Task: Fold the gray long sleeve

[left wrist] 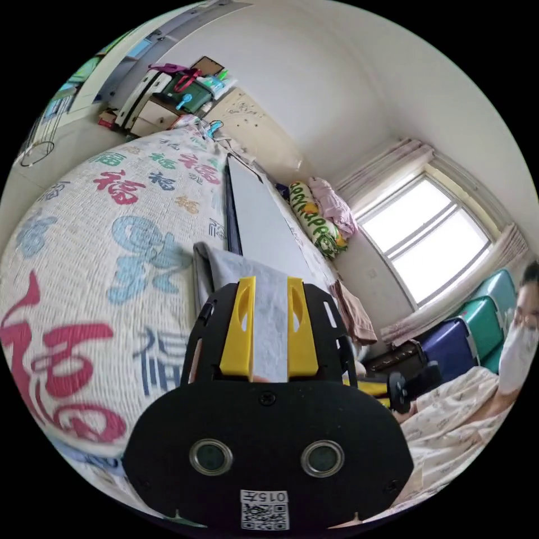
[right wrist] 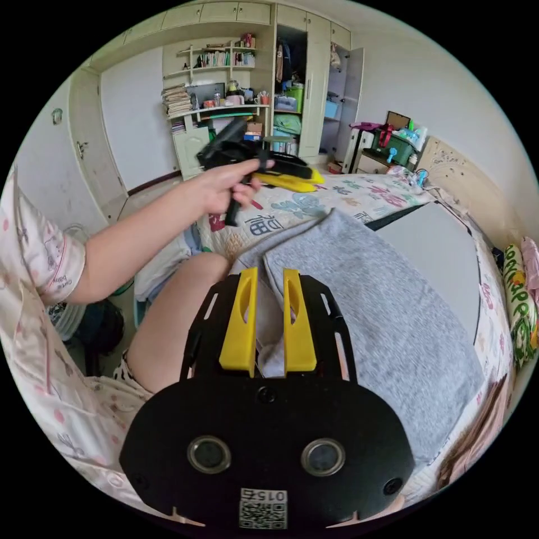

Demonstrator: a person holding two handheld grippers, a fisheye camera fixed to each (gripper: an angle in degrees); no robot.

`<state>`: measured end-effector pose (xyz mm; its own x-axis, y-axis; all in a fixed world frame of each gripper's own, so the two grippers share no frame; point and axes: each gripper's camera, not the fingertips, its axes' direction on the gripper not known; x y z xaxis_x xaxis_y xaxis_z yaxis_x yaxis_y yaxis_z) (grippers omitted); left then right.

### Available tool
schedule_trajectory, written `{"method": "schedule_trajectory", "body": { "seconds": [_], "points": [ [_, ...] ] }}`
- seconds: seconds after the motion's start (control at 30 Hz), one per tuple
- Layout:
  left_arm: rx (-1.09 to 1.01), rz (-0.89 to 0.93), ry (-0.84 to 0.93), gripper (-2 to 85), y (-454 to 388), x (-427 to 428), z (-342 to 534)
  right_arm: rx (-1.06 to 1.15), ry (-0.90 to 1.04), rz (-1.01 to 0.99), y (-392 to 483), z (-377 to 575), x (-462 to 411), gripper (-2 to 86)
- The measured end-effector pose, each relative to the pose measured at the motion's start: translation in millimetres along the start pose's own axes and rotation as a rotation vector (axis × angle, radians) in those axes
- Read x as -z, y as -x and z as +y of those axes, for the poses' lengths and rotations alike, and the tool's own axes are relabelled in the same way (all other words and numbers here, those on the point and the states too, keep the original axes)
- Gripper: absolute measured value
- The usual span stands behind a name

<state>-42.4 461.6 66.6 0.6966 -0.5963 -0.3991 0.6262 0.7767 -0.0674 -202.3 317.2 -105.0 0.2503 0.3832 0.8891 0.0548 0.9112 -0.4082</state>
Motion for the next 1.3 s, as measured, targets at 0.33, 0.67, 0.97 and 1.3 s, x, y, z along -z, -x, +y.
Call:
{"method": "schedule_trajectory", "body": {
  "seconds": [0.33, 0.67, 0.97, 1.3],
  "points": [
    [0.123, -0.074, 0.130, 11.4, 4.8, -5.8, 61.0, 0.002, 0.112, 0.069, 16.4, -0.3, 7.3, 6.5],
    [0.159, -0.138, 0.151, 7.9, -6.5, 16.9, 48.7, 0.049, 0.134, 0.167, 39.8, -17.5, 51.7, 5.6],
    [-0.017, -0.284, 0.213, 0.4, -52.3, 38.7, 16.8, -0.031, 0.123, 0.045, 30.0, -42.6, 121.0, 3.2],
    [-0.033, -0.452, 0.194, 2.9, -104.7, 79.7, -13.4, -0.178, -0.012, -0.085, -2.3, -57.0, 256.9, 4.5]
  ]
}}
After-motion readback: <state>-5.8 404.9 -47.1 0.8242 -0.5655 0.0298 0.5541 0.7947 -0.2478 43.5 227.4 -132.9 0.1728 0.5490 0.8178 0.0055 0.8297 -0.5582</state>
